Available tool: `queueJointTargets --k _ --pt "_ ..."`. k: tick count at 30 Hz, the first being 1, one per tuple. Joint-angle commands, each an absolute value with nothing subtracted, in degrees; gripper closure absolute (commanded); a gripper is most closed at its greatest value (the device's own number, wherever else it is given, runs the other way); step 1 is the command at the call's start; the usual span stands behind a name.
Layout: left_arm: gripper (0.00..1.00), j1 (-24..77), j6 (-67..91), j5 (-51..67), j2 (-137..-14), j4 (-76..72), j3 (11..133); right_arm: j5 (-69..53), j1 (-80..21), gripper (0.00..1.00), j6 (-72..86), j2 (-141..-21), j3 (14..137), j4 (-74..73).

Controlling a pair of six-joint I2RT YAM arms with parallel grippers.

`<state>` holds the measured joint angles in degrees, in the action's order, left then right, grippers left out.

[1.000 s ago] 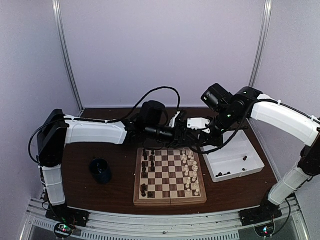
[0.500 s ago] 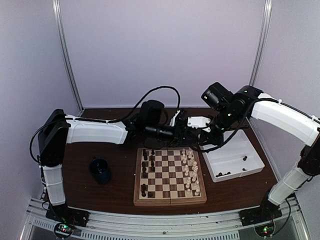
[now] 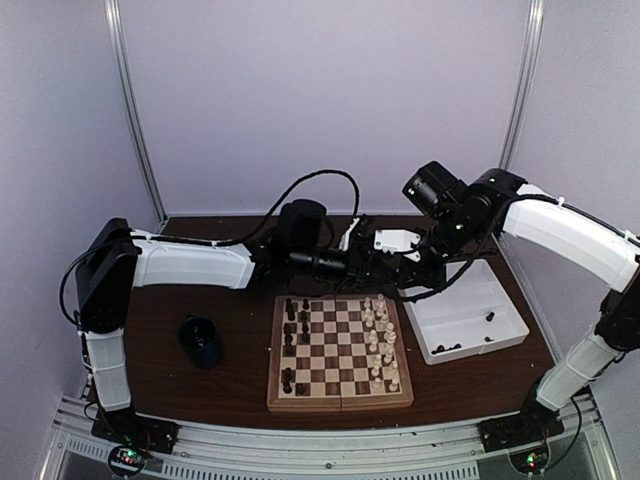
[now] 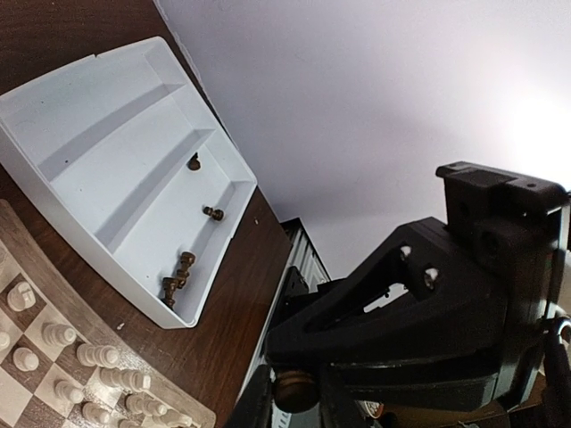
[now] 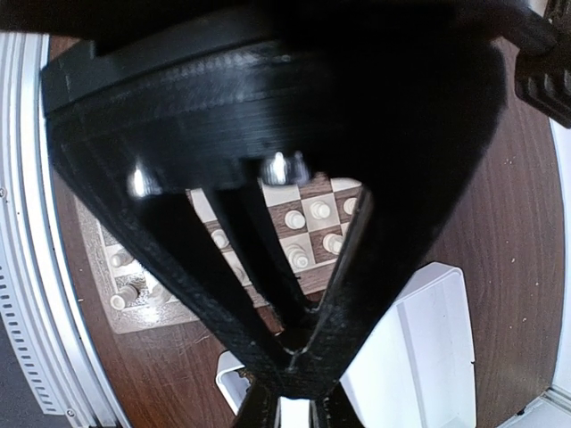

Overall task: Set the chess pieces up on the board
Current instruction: Pass from the right arm to the left, then pass from the left arm to the right

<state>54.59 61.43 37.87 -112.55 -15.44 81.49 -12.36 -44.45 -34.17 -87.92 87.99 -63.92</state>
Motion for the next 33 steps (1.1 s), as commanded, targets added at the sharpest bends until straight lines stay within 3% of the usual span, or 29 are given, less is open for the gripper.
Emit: queueJointTargets --k 1,6,9,15,18,22,27,33 --pt "0.86 54.74 61.49 38.39 -112.89 -18.72 82.32 -14.5 -45.24 0.9 -33.36 -88.52 90.57 -61.88" --pt "0.91 54.36 61.89 38.39 -112.22 -20.22 81.05 -13.92 -45.05 0.88 -33.0 -87.68 90.4 -62.08" --pt "0.92 53.61 62.07 37.7 -110.56 -23.41 78.48 -16.74 -43.2 0.79 -32.49 -86.1 90.09 -62.4" --pt "0.93 52.56 60.88 35.94 -106.28 -35.57 71.27 -42.62 -27.88 0.58 -22.76 -79.94 86.75 -56.52" --pt "0.92 52.52 60.49 35.19 -105.41 -42.98 68.76 -59.53 -19.68 0.57 -11.4 -80.18 82.0 -48.28" --pt "0.92 52.55 60.39 34.03 -105.29 -48.22 67.5 -73.11 -18.6 0.55 2.0 -82.0 74.33 -37.34" --pt "0.92 52.55 60.35 33.16 -106.12 -49.16 68.14 -79.06 -19.35 0.52 21.99 -82.02 66.11 -14.98" --pt "0.92 52.56 62.09 32.73 -107.78 -51.22 68.72 -79.73 -20.96 0.54 22.83 -83.28 66.65 -14.65"
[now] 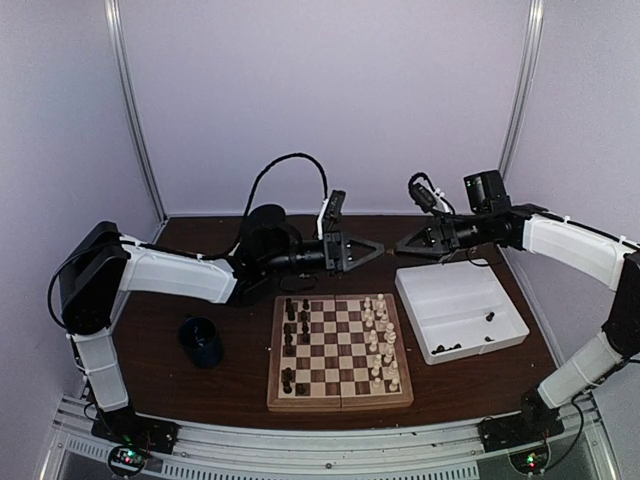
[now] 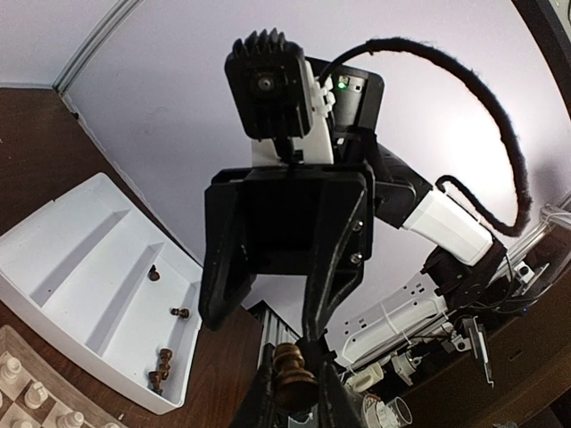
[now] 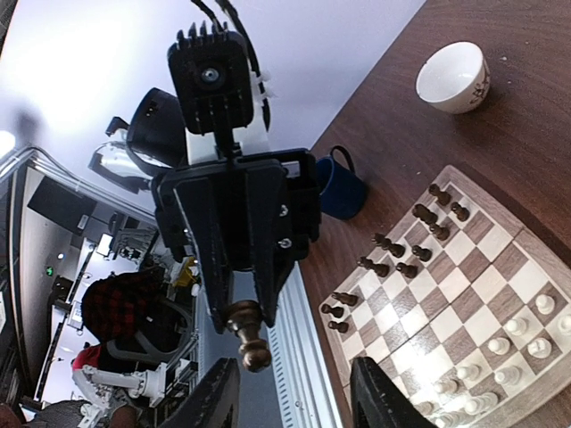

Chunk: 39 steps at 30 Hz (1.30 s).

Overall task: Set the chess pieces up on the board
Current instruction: Pass from the left arm to the right

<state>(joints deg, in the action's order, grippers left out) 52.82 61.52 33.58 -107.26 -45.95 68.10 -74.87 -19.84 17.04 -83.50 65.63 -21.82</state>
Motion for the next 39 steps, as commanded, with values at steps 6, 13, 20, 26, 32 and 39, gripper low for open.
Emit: queueJointTargets --k 6,13,20,26,32,39 --pt "0.92 52.56 62.25 32.37 -108.28 -51.61 68.99 -80.41 -21.8 0.61 23.4 -83.53 66.2 -13.97" --pt "0.92 52.55 62.74 32.29 -109.03 -52.09 69.43 -80.55 -22.22 0.66 25.82 -83.91 66.35 -11.25" --pt "0.92 52.51 63.0 32.02 -109.12 -52.78 69.17 -80.52 -23.27 0.69 26.41 -84.23 66.36 -10.63" --pt "0.92 52.48 63.19 31.58 -109.16 -53.18 69.23 -80.24 -23.4 0.7 26.11 -84.38 66.26 -11.06" --pt "0.93 52.55 63.24 30.76 -109.25 -53.09 68.85 -79.95 -23.38 0.84 25.69 -84.2 66.27 -11.17" --pt "0.78 52.47 61.58 28.48 -108.48 -49.99 67.83 -75.89 -23.38 0.93 16.85 -84.32 69.83 -22.27"
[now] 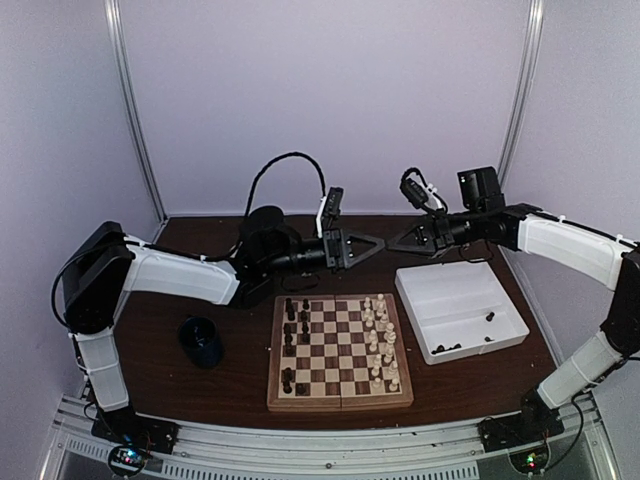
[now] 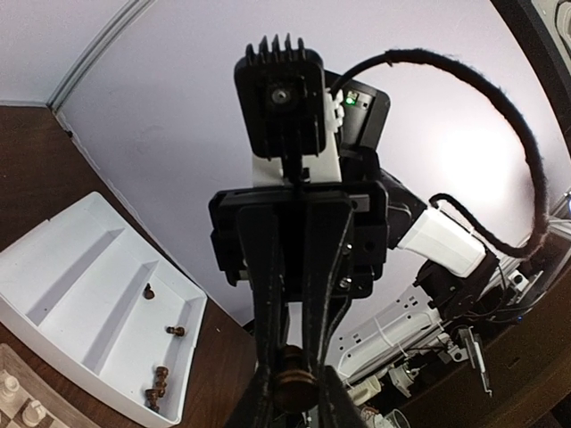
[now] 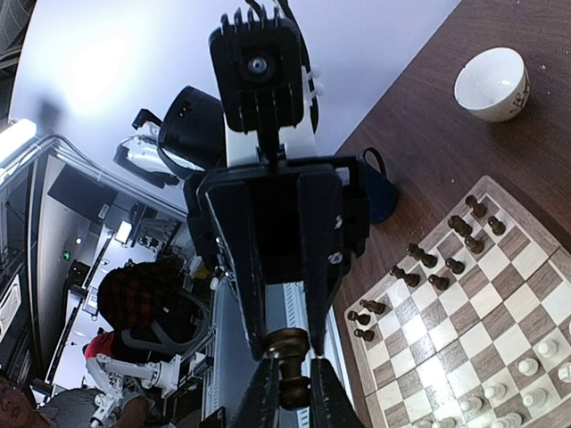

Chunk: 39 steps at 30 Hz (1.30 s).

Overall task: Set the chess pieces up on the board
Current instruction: Pass from the left arm to the right, then place the pawn at d7.

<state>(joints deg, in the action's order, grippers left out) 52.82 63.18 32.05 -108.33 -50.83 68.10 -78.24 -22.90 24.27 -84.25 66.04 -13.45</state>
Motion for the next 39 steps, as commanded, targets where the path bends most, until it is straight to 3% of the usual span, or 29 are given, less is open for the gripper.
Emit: queueJointTargets --k 1,5,9,12,25,32,39 --pt "0.73 52.47 60.58 27.55 -107.57 -48.43 67.18 -73.94 -23.42 0.94 12.19 -84.48 71.88 -27.13" --pt "0.61 52.38 51.4 21.19 -100.4 -35.65 63.81 -62.83 -25.17 0.96 -4.69 -85.92 80.83 -45.52" --pt "0.45 52.1 40.16 9.54 -90.17 -18.52 60.09 -50.67 -30.72 0.97 -15.21 -87.97 87.23 -54.2" --pt "0.39 51.7 35.36 -1.37 -82.21 -7.7 56.91 -40.06 -36.74 0.97 -20.91 -90.39 90.93 -58.5" --pt "0.31 49.63 30.55 -26.17 -51.87 11.67 44.67 -14.68 -56.17 0.99 -30.07 -113.54 110.83 -70.07" --pt "0.29 49.31 30.15 -27.84 -47.02 17.35 44.02 -8.31 -63.11 1.0 -32.78 -125.86 122.58 -74.81" --pt "0.29 49.26 30.17 -28.08 -45.42 19.07 43.45 -4.52 -65.8 0.99 -33.66 -130.96 125.77 -75.45"
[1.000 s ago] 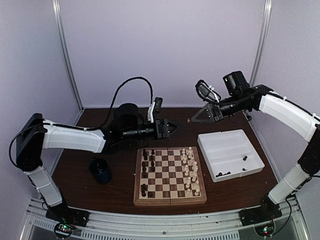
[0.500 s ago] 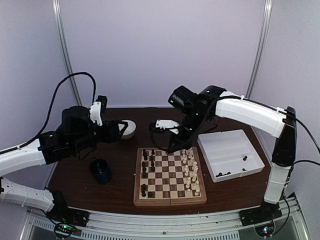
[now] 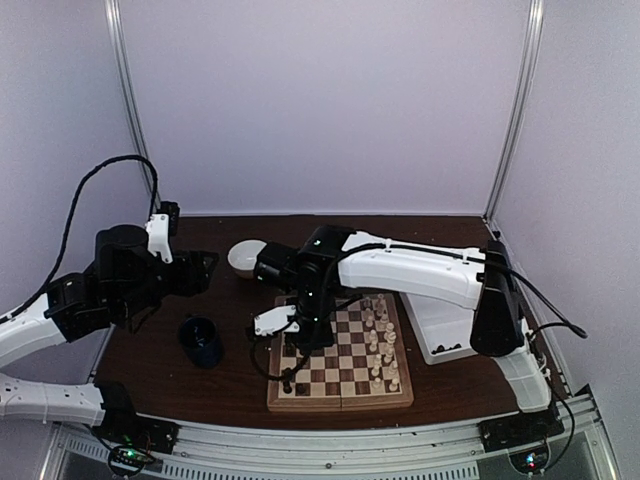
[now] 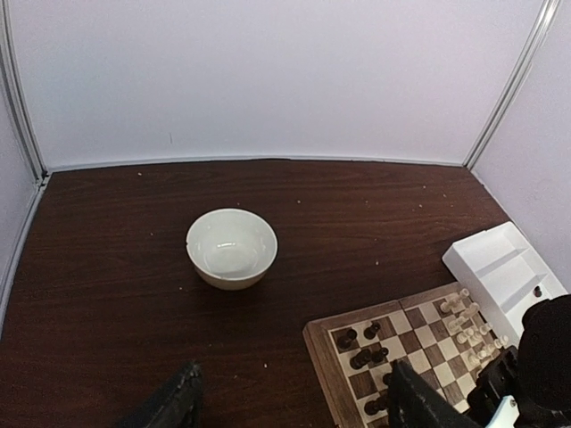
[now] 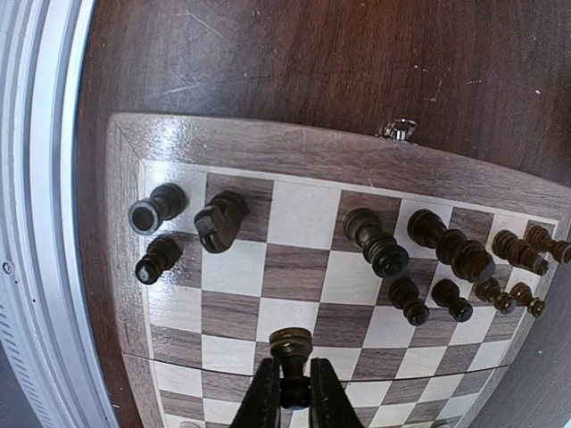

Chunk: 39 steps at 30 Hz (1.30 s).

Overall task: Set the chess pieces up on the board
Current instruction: Place the pawn at d7.

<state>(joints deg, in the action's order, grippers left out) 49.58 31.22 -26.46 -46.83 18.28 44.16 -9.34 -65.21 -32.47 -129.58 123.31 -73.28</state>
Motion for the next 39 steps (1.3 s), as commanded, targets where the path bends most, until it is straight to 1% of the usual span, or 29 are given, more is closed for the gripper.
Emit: queueJointTargets --k 1,9,35,39 --pt "0.29 49.3 30.03 -28.25 -45.24 19.03 43.39 -4.1 -65.89 0.99 -33.62 -131.41 125.96 -75.43" --pt "0.29 49.29 29.71 -27.85 -46.23 18.63 43.32 -1.75 -66.19 0.98 -33.53 -134.71 128.31 -74.79" --pt "0.28 49.2 29.44 -27.5 -49.13 18.49 44.19 1.79 -66.21 0.94 -35.24 -137.62 125.71 -70.45" --pt "0.28 49.22 29.7 -27.62 -49.02 18.5 43.82 1.72 -66.2 0.92 -35.33 -137.7 125.5 -70.25"
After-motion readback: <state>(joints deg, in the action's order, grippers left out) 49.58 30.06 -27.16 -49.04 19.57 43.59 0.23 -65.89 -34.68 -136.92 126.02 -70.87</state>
